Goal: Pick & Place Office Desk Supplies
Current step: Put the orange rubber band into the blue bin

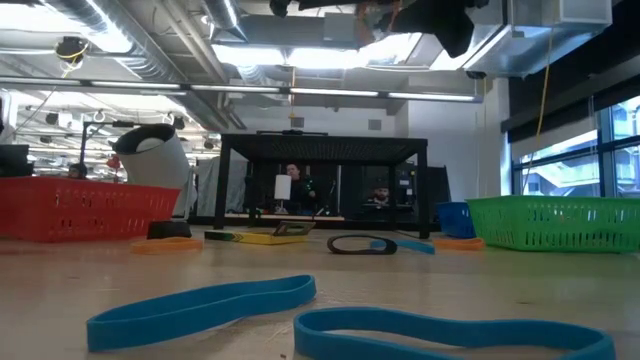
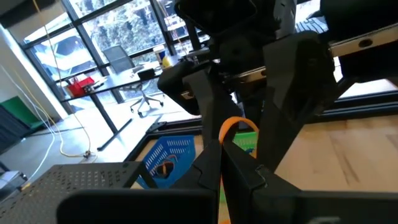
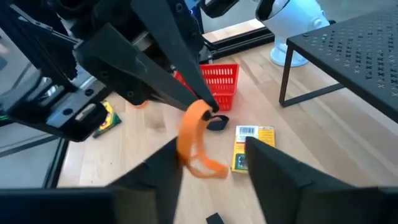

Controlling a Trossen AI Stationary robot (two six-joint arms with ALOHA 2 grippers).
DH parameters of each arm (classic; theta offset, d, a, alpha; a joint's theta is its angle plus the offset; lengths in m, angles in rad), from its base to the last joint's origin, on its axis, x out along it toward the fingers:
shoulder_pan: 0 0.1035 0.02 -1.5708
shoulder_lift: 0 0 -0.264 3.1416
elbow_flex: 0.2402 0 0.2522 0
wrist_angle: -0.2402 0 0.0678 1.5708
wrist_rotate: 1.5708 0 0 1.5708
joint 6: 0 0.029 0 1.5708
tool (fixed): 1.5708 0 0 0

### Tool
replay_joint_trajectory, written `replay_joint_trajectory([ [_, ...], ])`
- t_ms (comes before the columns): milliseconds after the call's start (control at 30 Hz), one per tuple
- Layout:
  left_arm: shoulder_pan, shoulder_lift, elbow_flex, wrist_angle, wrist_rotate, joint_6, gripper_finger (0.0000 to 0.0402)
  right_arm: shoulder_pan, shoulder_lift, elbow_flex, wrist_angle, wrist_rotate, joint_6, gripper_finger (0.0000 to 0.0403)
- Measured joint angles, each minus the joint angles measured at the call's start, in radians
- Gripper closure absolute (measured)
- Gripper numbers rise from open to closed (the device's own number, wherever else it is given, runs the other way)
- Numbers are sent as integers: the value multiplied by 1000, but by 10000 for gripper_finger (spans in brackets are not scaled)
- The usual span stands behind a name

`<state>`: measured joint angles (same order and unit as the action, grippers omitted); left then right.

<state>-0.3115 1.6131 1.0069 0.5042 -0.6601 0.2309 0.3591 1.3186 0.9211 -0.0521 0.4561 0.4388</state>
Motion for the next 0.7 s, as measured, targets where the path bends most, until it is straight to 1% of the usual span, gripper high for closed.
replay_joint_trajectory([
  [100,0,0,0,-1,0,0,398,0,0,0,-1,-2,19,289],
  [233,0,0,0,-1,16,-1,398,0,0,0,-1,-3,48,376],
  [267,0,0,0,-1,23,-3,398,0,0,0,-1,-3,51,389],
  [400,0,0,0,-5,24,-38,397,0,-1,0,-1,-4,79,393],
  [500,0,0,0,-7,25,-62,388,-2,-7,0,-1,-3,81,398],
  [600,0,0,0,-16,26,-92,363,-15,-23,1,-25,-4,109,399],
  [700,5,0,0,-39,26,-112,326,-31,-44,1,-100,-3,155,400],
])
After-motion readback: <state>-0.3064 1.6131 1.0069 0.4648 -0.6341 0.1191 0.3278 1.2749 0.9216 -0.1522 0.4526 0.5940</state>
